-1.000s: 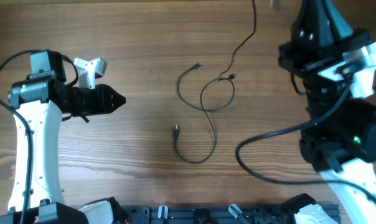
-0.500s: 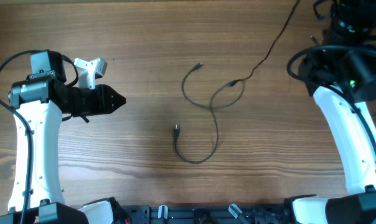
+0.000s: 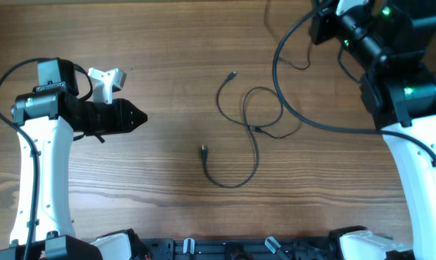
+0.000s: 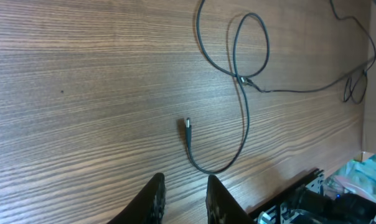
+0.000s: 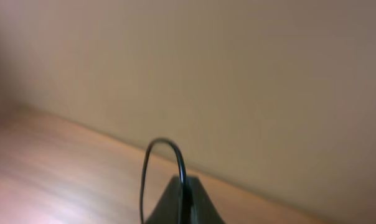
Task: Untangle cables
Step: 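Release the cable and move the right gripper to the right edge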
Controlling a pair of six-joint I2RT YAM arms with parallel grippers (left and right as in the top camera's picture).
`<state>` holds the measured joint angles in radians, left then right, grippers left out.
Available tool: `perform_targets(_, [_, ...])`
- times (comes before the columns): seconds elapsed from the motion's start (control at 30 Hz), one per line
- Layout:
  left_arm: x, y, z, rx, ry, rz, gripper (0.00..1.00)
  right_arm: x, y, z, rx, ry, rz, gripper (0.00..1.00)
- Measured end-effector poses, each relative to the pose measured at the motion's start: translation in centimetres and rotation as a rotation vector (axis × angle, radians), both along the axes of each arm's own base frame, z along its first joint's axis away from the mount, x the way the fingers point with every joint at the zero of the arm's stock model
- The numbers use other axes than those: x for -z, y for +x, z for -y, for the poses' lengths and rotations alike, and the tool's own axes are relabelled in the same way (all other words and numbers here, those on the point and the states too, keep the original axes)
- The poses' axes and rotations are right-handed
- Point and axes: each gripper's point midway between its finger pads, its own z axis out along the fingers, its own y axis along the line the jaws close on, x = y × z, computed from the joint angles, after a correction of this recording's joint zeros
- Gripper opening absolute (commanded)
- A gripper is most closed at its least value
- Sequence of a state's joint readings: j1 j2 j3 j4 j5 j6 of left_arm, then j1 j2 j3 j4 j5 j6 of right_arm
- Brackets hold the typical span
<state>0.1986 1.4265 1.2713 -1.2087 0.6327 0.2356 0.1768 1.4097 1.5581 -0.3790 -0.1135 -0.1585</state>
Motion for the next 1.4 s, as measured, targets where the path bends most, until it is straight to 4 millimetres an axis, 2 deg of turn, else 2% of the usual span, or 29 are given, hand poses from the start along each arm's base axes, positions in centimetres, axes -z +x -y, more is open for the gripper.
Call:
perform_targets(0.1, [0.0,0.0,0.2,0.007,0.000,0.001,0.24,1.0,1.7,5.6,0.262,-0.171,0.006,0.04])
perform_targets(0.2, [0.0,0.0,0.2,0.008,-0.001,0.001,0.24,-1.8,2.9,12.1,0.536,-0.234,0.128,0.04])
perform_targets(0.27, [0.0,-0.1,0.2,0.008,0.000,-0.001,0.24,-4.7,2.4,16.7,0.706,-0.224,0.236,0.04])
perform_targets(0.33, [0.0,-0.1,0.3,0.008,-0.001,-0.003,0.24,-7.4,0.8,21.7,0.866,-0.177,0.341,0.04])
perform_targets(0.37, [0.0,-0.1,0.3,0.008,-0.001,-0.004,0.25,-8.2,-0.2,24.2,0.937,-0.152,0.372,0.04])
perform_targets(0.43, [0.0,-0.1,0.3,0.008,-0.001,-0.003,0.25,-8.4,-2.0,28.8,1.049,-0.116,0.386,0.04])
perform_targets(0.47, [0.0,-0.1,0.2,0.008,-0.001,-0.003,0.25,-8.1,-3.2,31.4,1.110,-0.097,0.382,0.04])
perform_targets(0.6, [0.0,-0.1,0.3,0.008,-0.001,-0.003,0.25,-5.5,-6.5,38.8,1.260,-0.053,0.313,0.04])
perform_targets(0.7, [0.0,-0.1,0.2,0.008,-0.001,-0.003,0.25,-1.1,-7.8,43.8,1.320,0.028,0.201,0.04])
perform_targets(0.8, [0.0,-0.1,0.3,0.008,-0.001,-0.003,0.24,5.2,-8.1,47.9,1.333,0.153,0.058,0.04])
perform_targets(0.9, [0.0,-0.1,0.2,0.008,0.000,-0.002,0.24,12.1,-7.7,49.9,1.316,0.258,-0.112,0.05])
perform_targets(0.93, [0.0,-0.1,0.2,0.008,0.000,-0.002,0.24,14.9,-7.4,50.1,1.305,0.294,-0.182,0.09])
perform_targets(0.97, [0.0,-0.1,0.2,0.008,0.000,-0.002,0.24,16.9,-7.1,50.1,1.294,0.317,-0.233,0.22])
perform_targets(1.0, [0.0,-0.1,0.2,0.008,-0.001,-0.002,0.24,19.1,-6.7,49.9,1.272,0.346,-0.288,0.45])
perform_targets(1.03, [0.0,-0.1,0.2,0.008,-0.001,-0.002,0.24,21.0,-6.2,49.6,1.247,0.378,-0.335,0.99])
perform_targets(1.07, [0.0,-0.1,0.2,0.008,-0.001,-0.003,0.24,22.5,-5.8,49.3,1.227,0.402,-0.369,1.00])
perform_targets(1.17, [0.0,-0.1,0.2,0.008,-0.001,-0.003,0.24,24.9,-4.7,48.5,1.164,0.451,-0.421,1.00])
perform_targets(1.4, [0.0,-0.1,0.2,0.008,-0.001,-0.002,0.24,26.0,-3.8,46.5,1.106,0.554,-0.464,1.00])
